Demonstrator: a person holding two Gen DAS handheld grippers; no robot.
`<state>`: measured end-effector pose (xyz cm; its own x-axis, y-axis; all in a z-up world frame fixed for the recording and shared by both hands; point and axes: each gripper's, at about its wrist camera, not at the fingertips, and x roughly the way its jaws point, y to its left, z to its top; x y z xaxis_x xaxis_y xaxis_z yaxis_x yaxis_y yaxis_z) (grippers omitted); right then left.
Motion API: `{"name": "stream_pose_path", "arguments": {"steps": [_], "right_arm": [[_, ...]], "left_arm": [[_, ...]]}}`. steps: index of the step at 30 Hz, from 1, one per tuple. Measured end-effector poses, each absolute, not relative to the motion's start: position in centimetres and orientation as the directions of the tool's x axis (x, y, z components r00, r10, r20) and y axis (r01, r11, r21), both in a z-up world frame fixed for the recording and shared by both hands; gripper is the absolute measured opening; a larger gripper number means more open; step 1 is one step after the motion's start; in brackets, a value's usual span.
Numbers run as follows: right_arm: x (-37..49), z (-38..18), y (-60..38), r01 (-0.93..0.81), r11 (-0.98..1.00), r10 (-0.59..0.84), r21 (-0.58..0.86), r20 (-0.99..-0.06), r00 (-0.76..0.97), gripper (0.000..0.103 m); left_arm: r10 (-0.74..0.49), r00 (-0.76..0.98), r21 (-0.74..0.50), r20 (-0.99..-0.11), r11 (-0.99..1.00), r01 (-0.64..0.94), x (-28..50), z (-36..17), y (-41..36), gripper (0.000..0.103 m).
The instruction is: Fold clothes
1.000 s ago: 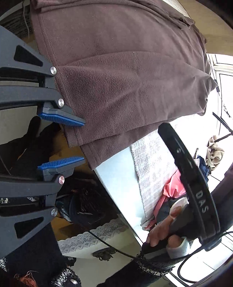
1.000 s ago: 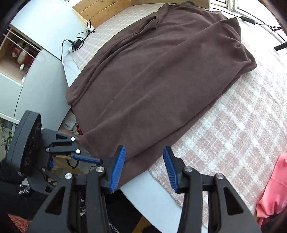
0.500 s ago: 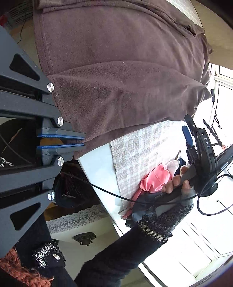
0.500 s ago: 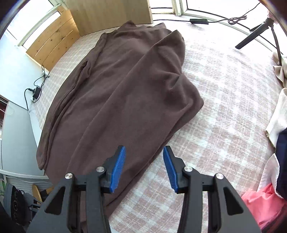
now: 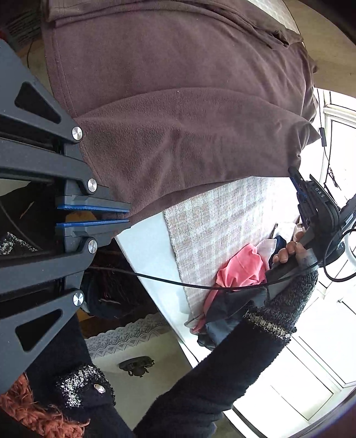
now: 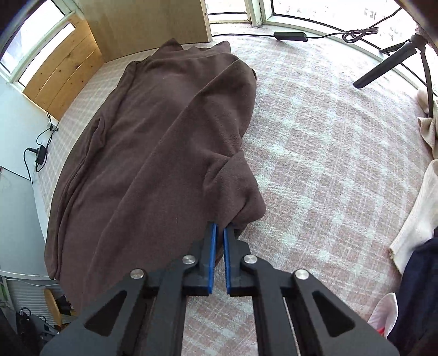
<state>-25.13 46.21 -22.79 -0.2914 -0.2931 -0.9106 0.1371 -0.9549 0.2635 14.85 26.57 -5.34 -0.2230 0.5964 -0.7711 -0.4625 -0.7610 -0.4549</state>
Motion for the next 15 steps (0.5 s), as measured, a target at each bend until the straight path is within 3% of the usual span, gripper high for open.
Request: {"name": "stream_pose_path", "arguments": {"steps": [3,7,9,12,13,14,15], "right_arm": [[-25.5,-23.1,47.3,0.102,-0.955,-0.297,0.28,-0.904,-0.307,0.003],[-25.8,-24.9,47.2,0.103,-0.953,-0.301,0.284,-0.921,-0.249,0.006],[-25.6,-25.6,46.5,0.113,-0.958,-0.281,0.262,-0.935,-0.216,0.016],[-24.8,-24.5,47.8,0.116,-0.945,-0.327,0.307,-0.906,-0.269,0.032],[-24.8,-24.2,48.4,0.104,-0.943,-0.331,0.315,-0.896,-0.294,0.047],[-25.1,-24.1,49.0,0.085,-0.946,-0.325,0.314,-0.892,-0.315,0.058],[-25.4,-24.2,49.4,0.07,-0.946,-0.322,0.317,-0.888,-0.329,0.059]], "left_arm": [[0.62,-0.209,-0.468,-0.756,-0.736,-0.49,15.0,-5.3,28.1,0.005],[0.517,-0.154,-0.365,-0.842,-0.756,-0.543,15.5,-7.8,31.0,0.007],[0.498,-0.147,-0.346,-0.854,-0.757,-0.554,16.1,-7.9,31.2,0.01],[0.496,-0.214,-0.29,-0.842,-0.75,-0.595,17.8,-6.3,31.0,0.03],[0.485,-0.24,-0.255,-0.841,-0.746,-0.615,18.3,-5.9,31.1,0.038],[0.475,-0.263,-0.221,-0.84,-0.742,-0.633,18.8,-5.7,31.3,0.04],[0.462,-0.265,-0.198,-0.846,-0.735,-0.649,18.9,-5.9,31.7,0.04]]}}
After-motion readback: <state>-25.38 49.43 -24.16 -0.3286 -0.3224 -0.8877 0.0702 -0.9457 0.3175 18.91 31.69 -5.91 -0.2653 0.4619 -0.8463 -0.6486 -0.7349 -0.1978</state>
